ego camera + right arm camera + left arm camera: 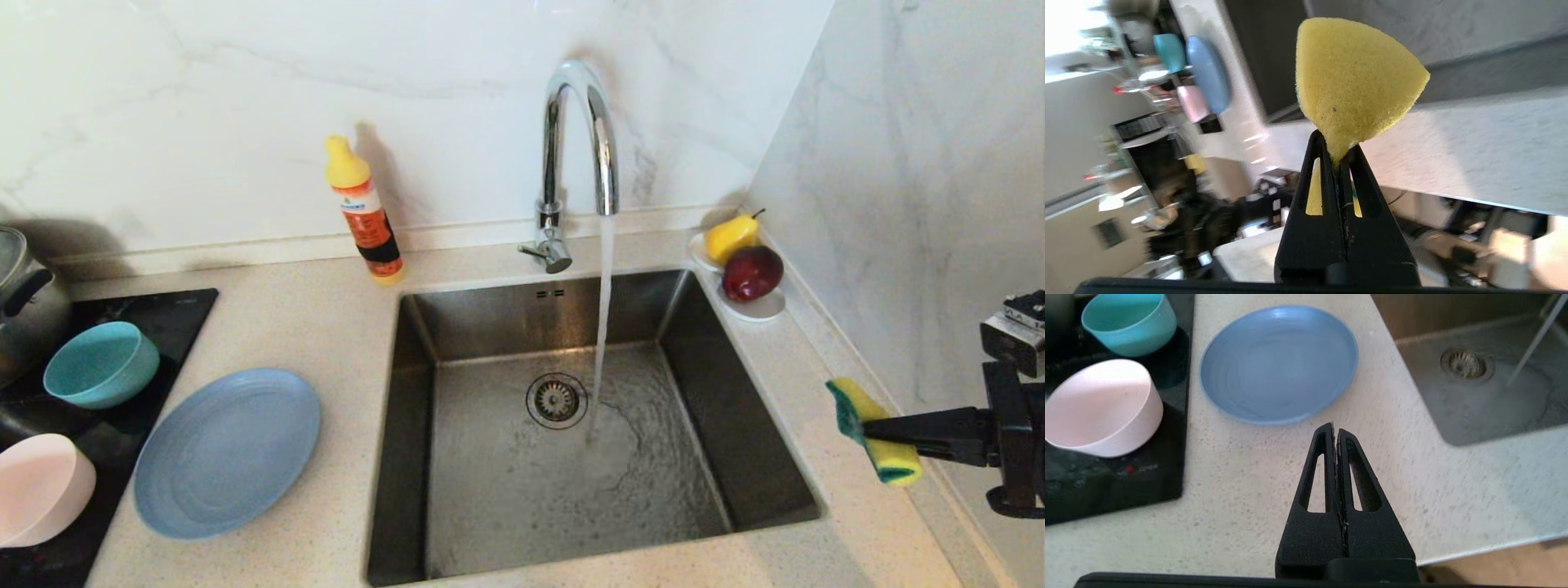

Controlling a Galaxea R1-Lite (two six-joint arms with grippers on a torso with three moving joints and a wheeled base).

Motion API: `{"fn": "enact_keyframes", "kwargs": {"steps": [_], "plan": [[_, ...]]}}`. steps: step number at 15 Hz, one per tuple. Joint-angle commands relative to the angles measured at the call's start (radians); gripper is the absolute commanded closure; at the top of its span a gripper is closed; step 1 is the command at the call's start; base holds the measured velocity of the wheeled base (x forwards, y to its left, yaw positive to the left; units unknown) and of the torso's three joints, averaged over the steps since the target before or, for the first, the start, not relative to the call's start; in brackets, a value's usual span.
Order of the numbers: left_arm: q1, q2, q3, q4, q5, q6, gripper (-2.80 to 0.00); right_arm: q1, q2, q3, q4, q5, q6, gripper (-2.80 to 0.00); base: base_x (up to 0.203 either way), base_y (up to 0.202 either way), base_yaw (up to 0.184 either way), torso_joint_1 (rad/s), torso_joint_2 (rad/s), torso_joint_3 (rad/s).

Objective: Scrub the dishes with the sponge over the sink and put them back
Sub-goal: Put down the sponge

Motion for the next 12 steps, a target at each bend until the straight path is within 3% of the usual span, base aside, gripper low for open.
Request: {"fn": "enact_keyframes", "kwargs": {"steps": [1, 5, 9, 12], "plan": [[0.000, 0.002, 0.004, -0.002, 0.004, -0.007, 0.00, 0.046, -0.040, 0.005, 0.003, -0.060, -0.006, 0.00, 0.000, 0.000, 0.000, 0.000, 0.00, 0.000], [0.000, 0.002, 0.004, -0.001, 0.004, -0.007, 0.00, 0.098, -0.084, 0.023, 0.010, -0.188, -0.106, 0.00, 0.000, 0.000, 0.000, 0.000, 0.00, 0.000], [0.000, 0.002, 0.004, -0.002, 0.004, -0.007, 0.00, 0.219, -0.110, 0.070, 0.003, -0.404, -0.183, 0.00, 0.000, 0.000, 0.000, 0.000, 0.00, 0.000], [0.000, 0.002, 0.004, -0.002, 0.004, -0.007, 0.00, 0.310, -0.114, 0.145, -0.035, -0.508, -0.207, 0.00, 0.000, 0.000, 0.000, 0.000, 0.00, 0.000]]}}
